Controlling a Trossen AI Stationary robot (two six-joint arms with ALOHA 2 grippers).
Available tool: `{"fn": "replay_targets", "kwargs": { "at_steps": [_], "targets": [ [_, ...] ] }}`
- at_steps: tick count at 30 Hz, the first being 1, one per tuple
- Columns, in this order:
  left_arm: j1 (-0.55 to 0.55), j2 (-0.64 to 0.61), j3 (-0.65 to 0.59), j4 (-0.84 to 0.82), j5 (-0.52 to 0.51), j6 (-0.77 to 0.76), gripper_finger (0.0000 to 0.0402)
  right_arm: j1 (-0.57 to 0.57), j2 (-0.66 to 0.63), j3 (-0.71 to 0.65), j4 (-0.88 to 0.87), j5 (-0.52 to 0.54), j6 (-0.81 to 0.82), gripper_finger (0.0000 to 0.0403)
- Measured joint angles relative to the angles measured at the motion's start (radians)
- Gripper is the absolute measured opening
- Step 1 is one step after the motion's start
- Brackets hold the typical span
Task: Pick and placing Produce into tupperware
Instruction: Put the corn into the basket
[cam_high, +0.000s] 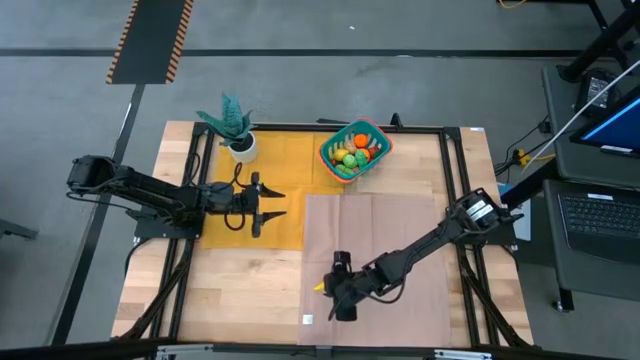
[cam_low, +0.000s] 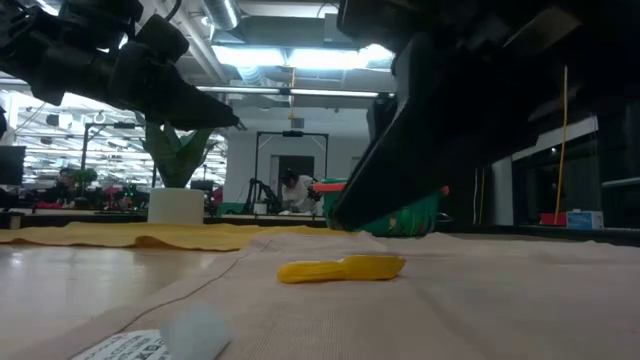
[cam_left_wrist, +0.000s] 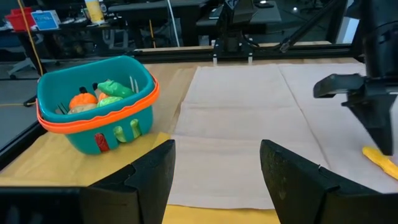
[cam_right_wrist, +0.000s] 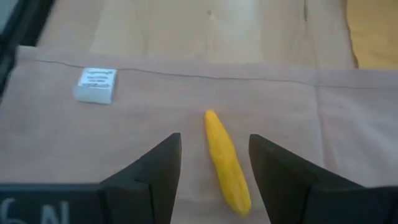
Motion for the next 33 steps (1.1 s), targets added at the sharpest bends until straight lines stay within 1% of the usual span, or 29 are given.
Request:
{"fn": "replay_targets", "kwargs": {
  "at_steps": [5, 13, 16, 23, 33],
  "targets": [
    [0.0, 0.0, 0.0, -0.022, 0.0, 0.0, 0.0227, -0.021, 0.0, -0.017, 0.003, -0.031, 0.022, 0.019],
    [0.0, 0.0, 0.0, -0.038, 0.0, 0.001, 0.0227, -0.033, 0.0, -0.018, -0.003, -0.048, -0.006, 0.019],
    [0.0, 0.0, 0.0, -0.038, 0.0, 0.001, 0.0227, -0.033, 0.005, -0.018, -0.015, -0.048, -0.005, 0.0182],
    [0.0, 0.0, 0.0, -0.041, 0.0, 0.001, 0.0227, -0.033, 0.038, -0.018, 0.015, -0.074, -0.007, 0.0151],
    [0.001, 0.0, -0.001, -0.042, 0.0, 0.001, 0.0227, -0.034, 0.038, -0.018, 0.011, -0.074, -0.01, 0.0147]
  ]
}}
